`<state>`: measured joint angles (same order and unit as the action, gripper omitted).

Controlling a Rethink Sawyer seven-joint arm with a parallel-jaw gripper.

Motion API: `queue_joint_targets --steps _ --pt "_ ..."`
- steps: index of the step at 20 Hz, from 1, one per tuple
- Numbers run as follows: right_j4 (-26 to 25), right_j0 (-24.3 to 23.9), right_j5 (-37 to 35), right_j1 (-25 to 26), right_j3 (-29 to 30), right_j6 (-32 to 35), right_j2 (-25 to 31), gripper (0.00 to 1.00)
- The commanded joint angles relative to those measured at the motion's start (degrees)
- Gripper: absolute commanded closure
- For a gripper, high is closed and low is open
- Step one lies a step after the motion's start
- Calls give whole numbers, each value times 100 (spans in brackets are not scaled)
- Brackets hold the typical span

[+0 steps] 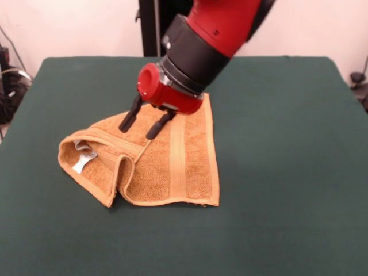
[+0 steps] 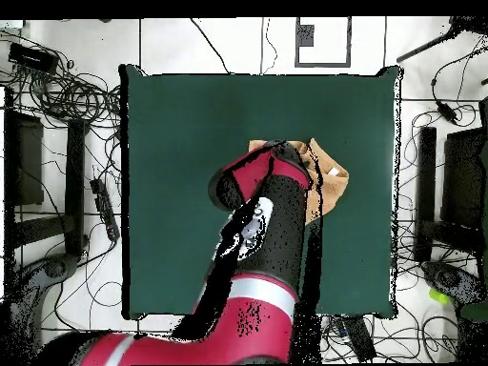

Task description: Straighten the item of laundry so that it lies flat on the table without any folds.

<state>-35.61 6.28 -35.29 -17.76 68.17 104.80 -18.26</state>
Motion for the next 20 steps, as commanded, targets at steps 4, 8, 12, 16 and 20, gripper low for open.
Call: queue_joint_targets --steps 4,8,12,16,20 --pt "564 709 -1045 1157 -558 3041 -692 0" --pt "905 761 -1161 1241 -550 3416 -682 0" --pt "634 932 -1369 1521 -892 3221 -918 0" --pt "535 956 -1232 1761 -1158 3414 -1084 0" --pt "602 978 -1069 1792 -1118 3472 -1181 0"
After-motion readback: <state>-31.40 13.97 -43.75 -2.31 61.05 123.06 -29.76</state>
